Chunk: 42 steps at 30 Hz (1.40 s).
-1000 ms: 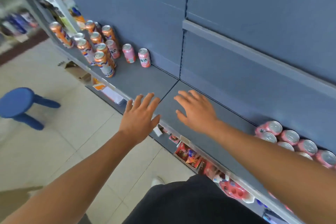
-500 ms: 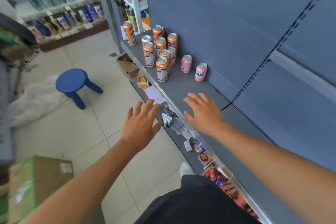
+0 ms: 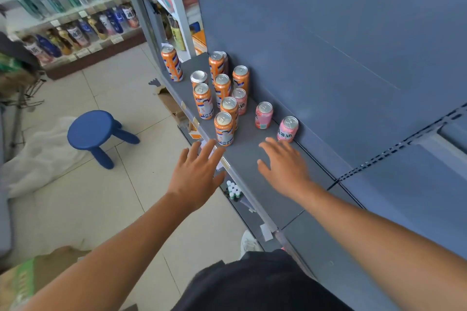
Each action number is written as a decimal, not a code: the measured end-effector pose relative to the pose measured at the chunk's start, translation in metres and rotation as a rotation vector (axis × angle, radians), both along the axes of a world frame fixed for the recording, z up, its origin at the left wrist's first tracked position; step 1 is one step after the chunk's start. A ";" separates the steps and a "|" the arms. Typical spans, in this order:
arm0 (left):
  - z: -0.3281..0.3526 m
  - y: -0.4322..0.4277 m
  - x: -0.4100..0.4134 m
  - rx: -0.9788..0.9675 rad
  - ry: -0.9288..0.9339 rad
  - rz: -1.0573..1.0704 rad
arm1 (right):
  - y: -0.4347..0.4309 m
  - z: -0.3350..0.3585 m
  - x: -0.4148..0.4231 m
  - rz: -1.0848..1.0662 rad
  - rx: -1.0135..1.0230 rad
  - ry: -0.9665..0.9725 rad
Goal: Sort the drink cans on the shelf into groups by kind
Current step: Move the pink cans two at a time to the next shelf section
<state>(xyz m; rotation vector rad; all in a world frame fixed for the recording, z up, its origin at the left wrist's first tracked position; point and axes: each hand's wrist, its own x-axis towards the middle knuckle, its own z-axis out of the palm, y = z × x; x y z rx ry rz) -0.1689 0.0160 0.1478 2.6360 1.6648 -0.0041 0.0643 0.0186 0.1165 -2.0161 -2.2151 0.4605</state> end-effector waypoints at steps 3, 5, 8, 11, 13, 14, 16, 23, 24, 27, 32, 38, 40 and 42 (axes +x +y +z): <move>-0.003 0.036 0.013 -0.026 -0.004 -0.025 | 0.020 -0.008 0.011 -0.053 -0.021 0.037; -0.006 0.060 0.023 -0.042 0.008 -0.067 | 0.030 -0.012 0.017 -0.093 -0.021 0.044; -0.012 0.100 0.037 -0.099 0.025 -0.124 | 0.043 -0.019 0.025 -0.173 -0.035 0.059; -0.021 0.143 0.050 -0.163 0.049 -0.202 | 0.056 -0.026 0.030 -0.262 -0.090 0.058; -0.028 0.174 0.060 -0.193 0.055 -0.255 | 0.065 -0.030 0.031 -0.336 -0.109 0.079; -0.031 0.189 0.065 -0.207 0.059 -0.280 | 0.070 -0.033 0.031 -0.377 -0.118 0.097; -0.035 0.221 0.075 -0.228 0.053 -0.321 | 0.078 -0.040 0.029 -0.463 -0.142 0.133; -0.060 0.323 0.116 -0.463 0.081 -0.513 | 0.109 -0.058 -0.003 -0.846 -0.310 0.254; -0.067 0.333 0.120 -0.506 0.094 -0.531 | 0.114 -0.062 -0.008 -0.884 -0.323 0.280; -0.088 0.353 0.132 -0.571 0.112 -0.585 | 0.131 -0.075 -0.013 -1.013 -0.314 0.354; -0.120 0.375 0.142 -0.652 0.184 -0.577 | 0.164 -0.095 -0.005 -1.259 -0.216 0.450; -0.154 0.376 0.151 -0.738 0.182 -0.592 | 0.194 -0.127 0.003 -1.510 -0.104 0.545; -0.161 0.376 0.154 -0.751 0.144 -0.597 | 0.196 -0.136 0.005 -1.580 -0.119 0.610; -0.166 0.377 0.159 -0.761 0.112 -0.599 | 0.193 -0.143 0.010 -1.617 -0.126 0.615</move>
